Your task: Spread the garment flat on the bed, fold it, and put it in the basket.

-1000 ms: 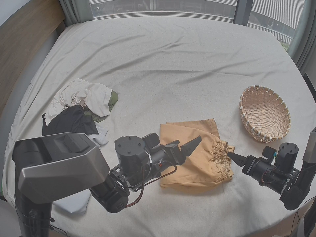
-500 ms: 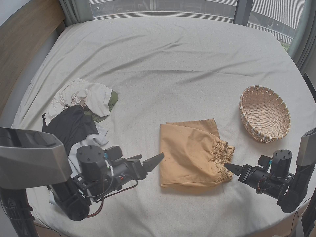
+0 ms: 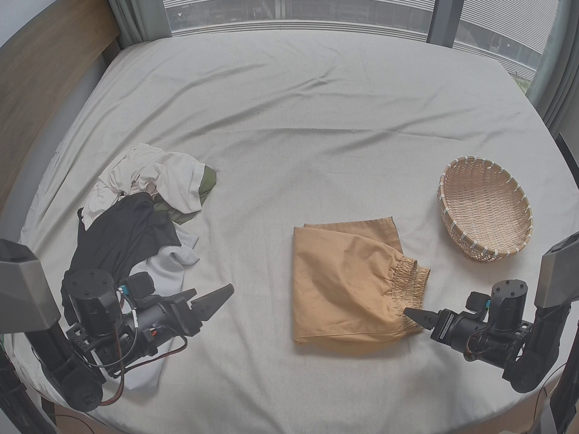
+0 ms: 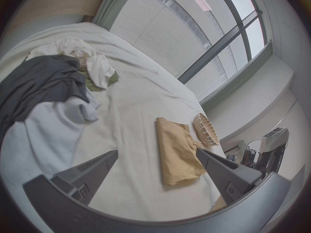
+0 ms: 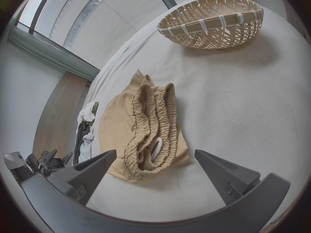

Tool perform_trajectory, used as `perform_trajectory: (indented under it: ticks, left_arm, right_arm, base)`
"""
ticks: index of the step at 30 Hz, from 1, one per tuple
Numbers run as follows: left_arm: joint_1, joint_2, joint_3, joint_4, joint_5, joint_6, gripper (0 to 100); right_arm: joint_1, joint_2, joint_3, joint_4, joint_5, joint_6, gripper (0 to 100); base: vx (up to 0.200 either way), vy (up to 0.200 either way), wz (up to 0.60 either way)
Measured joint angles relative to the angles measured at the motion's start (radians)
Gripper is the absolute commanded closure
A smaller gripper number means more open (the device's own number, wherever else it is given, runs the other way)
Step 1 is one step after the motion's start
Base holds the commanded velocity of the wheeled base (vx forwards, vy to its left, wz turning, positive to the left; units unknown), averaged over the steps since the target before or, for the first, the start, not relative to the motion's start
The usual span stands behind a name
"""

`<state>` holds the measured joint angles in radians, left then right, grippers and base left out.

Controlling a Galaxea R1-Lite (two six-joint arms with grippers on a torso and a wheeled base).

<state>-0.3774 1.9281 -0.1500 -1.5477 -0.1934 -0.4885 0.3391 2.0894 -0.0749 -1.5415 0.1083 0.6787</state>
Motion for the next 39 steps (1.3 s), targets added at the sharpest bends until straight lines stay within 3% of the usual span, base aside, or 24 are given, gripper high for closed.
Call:
perform_trajectory:
  ticks: [8,30,31,39]
  left_arm:
    - [0.071,-0.036,0.094,-0.001,-0.046,0.12,0]
    - [0.076,-0.064,0.132,-0.001,-0.038,0.129,0]
    - [0.076,-0.066,0.133,-0.001,-0.037,0.129,0]
    - [0.077,-0.069,0.132,0.0,-0.029,0.129,0]
  right_arm:
    - [0.003,0.005,-0.004,0.0,0.0,0.0,0]
    - [0.053,0.167,-0.18,-0.002,-0.005,0.007,0]
    - [0.059,0.177,-0.195,-0.002,-0.008,0.008,100]
    - [0.075,0.199,-0.239,-0.001,-0.029,0.042,100]
  base:
    - [0.0,0.0,0.0]
    - [0.0,0.0,0.0]
    - [0.0,0.0,0.0]
    - [0.0,0.0,0.0]
